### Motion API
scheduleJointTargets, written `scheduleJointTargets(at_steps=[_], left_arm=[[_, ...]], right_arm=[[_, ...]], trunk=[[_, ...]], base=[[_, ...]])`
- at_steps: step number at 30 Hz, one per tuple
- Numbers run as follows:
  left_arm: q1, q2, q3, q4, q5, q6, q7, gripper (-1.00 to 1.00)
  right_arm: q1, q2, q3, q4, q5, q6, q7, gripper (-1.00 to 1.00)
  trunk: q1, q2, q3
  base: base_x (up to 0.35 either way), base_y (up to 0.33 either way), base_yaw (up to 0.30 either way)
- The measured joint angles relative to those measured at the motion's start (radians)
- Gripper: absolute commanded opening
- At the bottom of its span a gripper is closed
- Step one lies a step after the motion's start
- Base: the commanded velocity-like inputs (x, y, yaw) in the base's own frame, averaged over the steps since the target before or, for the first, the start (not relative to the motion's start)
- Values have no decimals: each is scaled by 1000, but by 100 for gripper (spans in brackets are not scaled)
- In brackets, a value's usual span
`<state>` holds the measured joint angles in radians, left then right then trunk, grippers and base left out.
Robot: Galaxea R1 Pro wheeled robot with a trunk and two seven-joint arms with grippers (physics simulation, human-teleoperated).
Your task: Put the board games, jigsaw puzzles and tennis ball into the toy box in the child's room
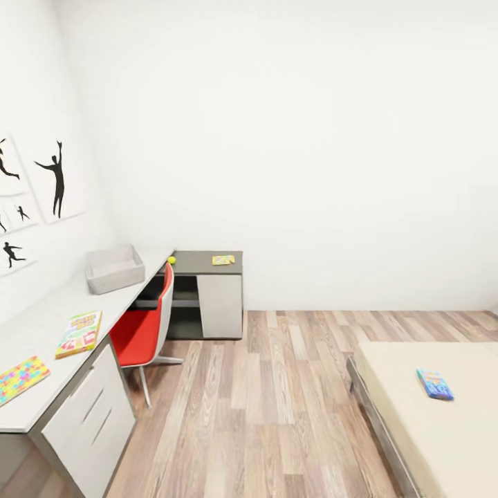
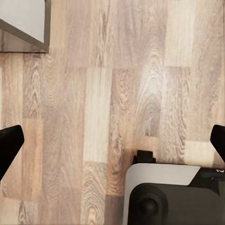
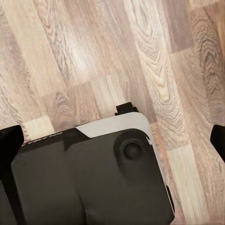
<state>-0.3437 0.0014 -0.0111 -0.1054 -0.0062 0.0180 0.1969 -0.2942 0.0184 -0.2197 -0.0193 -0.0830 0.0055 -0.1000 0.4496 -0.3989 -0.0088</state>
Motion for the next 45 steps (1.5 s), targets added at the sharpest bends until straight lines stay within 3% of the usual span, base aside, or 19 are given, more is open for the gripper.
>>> scheduleJointTargets(at_steps=[19, 26, 32, 45], left_arm=[[0, 0, 3, -4, 2, 0, 0, 100], [0, 0, 3, -4, 2, 0, 2, 100], [1, 0, 3, -4, 2, 0, 3, 100], [1, 0, 3, -4, 2, 0, 3, 100]], right_arm=[[0, 0, -3, 0, -7, -1, 0, 100], [0, 0, -1, 0, -4, -13, 0, 100], [-2, -1, 0, 8, -1, -92, -2, 100], [-3, 2, -3, 7, -7, -110, -3, 100]], trunk=[[0, 1, -8], [0, 1, -9], [0, 1, -10], [0, 1, -10]], base=[[0, 0, -258], [0, 0, -68], [0, 0, -13], [0, 0, -1]])
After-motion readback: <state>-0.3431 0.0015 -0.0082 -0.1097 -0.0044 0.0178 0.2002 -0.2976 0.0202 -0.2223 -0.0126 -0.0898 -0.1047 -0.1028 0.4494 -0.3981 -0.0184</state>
